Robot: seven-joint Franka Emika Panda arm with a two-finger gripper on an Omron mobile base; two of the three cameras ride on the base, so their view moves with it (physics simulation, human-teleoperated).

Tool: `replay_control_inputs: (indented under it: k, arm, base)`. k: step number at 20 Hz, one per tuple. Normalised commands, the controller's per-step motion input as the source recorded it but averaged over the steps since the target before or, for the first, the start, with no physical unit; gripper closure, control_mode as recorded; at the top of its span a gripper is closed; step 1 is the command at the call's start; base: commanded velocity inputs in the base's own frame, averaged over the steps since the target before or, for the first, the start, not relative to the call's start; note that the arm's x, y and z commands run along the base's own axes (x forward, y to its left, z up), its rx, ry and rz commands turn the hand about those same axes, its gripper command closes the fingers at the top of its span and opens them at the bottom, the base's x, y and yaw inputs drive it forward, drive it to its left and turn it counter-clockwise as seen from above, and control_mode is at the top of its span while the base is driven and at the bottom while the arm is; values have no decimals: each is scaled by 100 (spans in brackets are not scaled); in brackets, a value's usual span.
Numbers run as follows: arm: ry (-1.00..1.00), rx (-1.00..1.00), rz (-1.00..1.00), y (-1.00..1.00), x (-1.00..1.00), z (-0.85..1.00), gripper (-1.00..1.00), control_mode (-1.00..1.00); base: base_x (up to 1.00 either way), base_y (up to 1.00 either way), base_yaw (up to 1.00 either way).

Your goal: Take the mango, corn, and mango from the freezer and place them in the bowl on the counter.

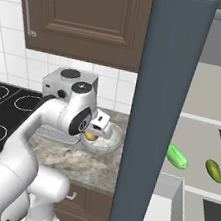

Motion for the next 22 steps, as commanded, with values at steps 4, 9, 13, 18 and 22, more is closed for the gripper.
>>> replay_control_inputs:
  k: [4,9,13,18,22]
  arm:
    - [3,0,0,-8,34,-22,100,-100]
    - [0,0,0,0,52,-20,100,-100]
    - [1,0,0,0,46,-25,100,-100]
    - [4,0,0,-2,29,-35,100,-100]
    - [3,0,0,-3,24,-37,100,-100]
  base:
    - [0,0,0]
    - [0,0,0]
    - [0,0,0]
    - [0,0,0]
    - [0,0,0]
